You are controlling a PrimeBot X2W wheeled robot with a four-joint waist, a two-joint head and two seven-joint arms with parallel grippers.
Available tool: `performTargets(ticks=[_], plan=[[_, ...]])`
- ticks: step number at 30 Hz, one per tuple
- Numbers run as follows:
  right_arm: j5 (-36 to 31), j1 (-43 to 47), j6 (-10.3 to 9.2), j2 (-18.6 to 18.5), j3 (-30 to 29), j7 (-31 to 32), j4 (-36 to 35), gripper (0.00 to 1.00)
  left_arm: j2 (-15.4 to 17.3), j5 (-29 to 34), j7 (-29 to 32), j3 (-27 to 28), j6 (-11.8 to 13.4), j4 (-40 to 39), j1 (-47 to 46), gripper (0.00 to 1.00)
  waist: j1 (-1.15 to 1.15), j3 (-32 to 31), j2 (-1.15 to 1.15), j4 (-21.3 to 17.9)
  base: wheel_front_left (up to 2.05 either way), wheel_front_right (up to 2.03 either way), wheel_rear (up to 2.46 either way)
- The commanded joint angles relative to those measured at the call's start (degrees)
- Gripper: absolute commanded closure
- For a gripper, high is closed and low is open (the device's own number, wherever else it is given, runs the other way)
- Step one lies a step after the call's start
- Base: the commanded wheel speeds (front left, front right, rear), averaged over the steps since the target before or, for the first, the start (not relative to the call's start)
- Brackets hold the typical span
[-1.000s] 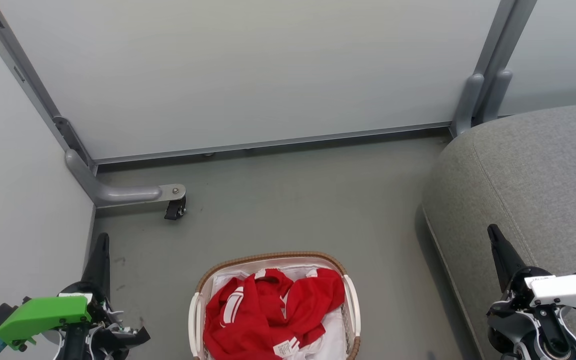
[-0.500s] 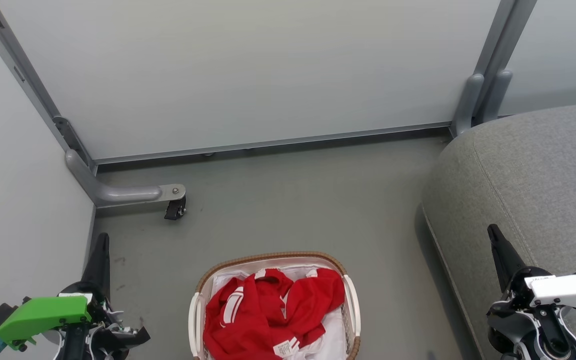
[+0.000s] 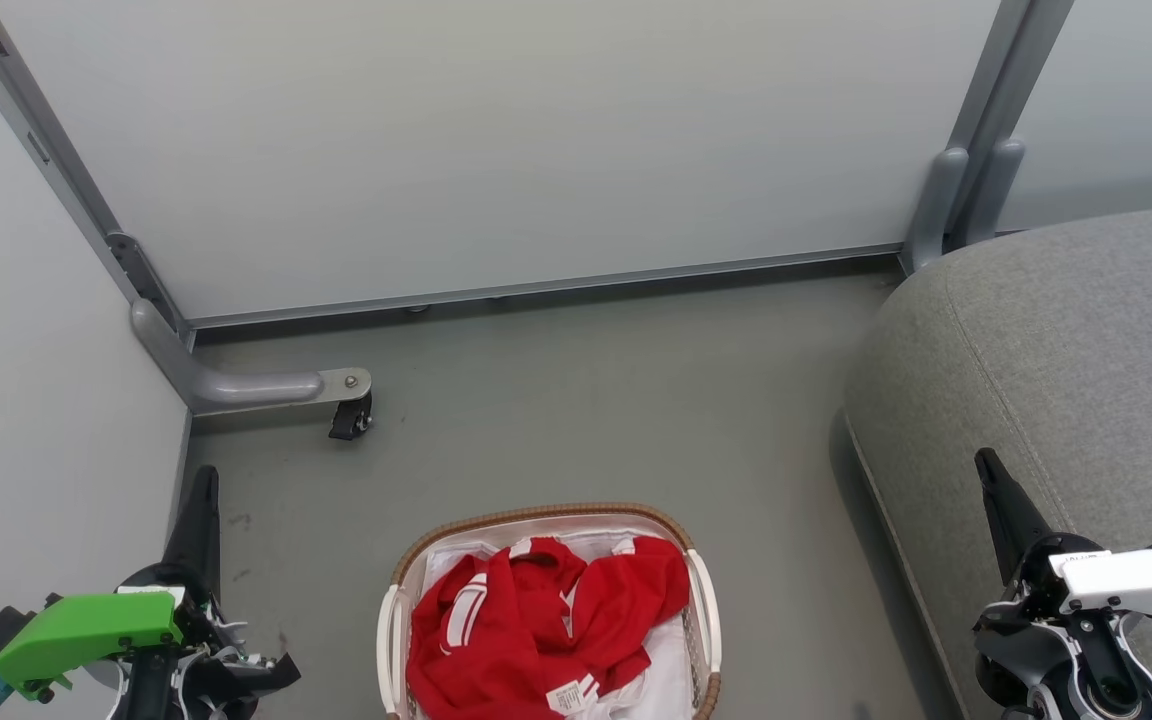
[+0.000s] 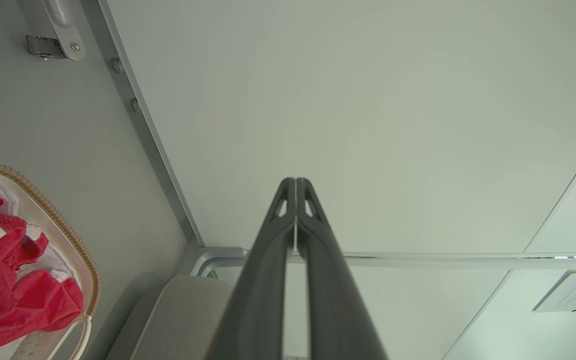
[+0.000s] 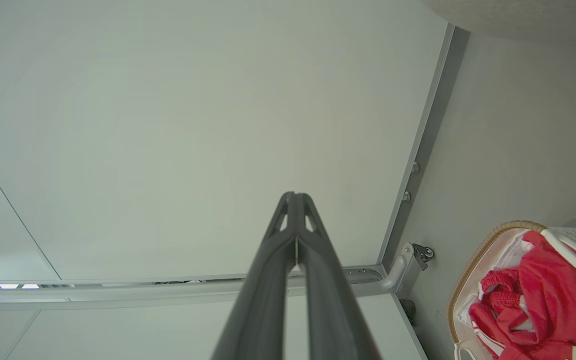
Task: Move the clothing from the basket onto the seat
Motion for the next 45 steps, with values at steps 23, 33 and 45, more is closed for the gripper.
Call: performTargets(ticks=[23, 33, 45], plan=[[-6.75, 2.58, -0.01, 0.4, 0.46, -4.69, 0.97, 0.0, -0.2, 4.77, -4.74, -5.03, -0.02, 0.02, 2.28, 0.0, 0.0, -0.26, 0.0, 0.04, 0.0, 0.0, 0.0], [-18.56, 2.79, -0.01, 0.28, -0.27, -7.14, -1.96, 0.0, -0.13, 12.52, -7.19, -6.11, -0.04, -2.74, 2.23, 0.0, 0.0, -0.4, 0.0, 0.13, 0.0, 0.0, 0.0], [-35.41, 3.79, -0.01, 0.17, 1.63, -9.7, -6.73, 0.0, -0.06, 25.76, -9.73, -7.71, 0.38, -5.12, 2.02, 0.0, 0.0, -0.57, 0.0, 0.3, 0.0, 0.0, 0.0]])
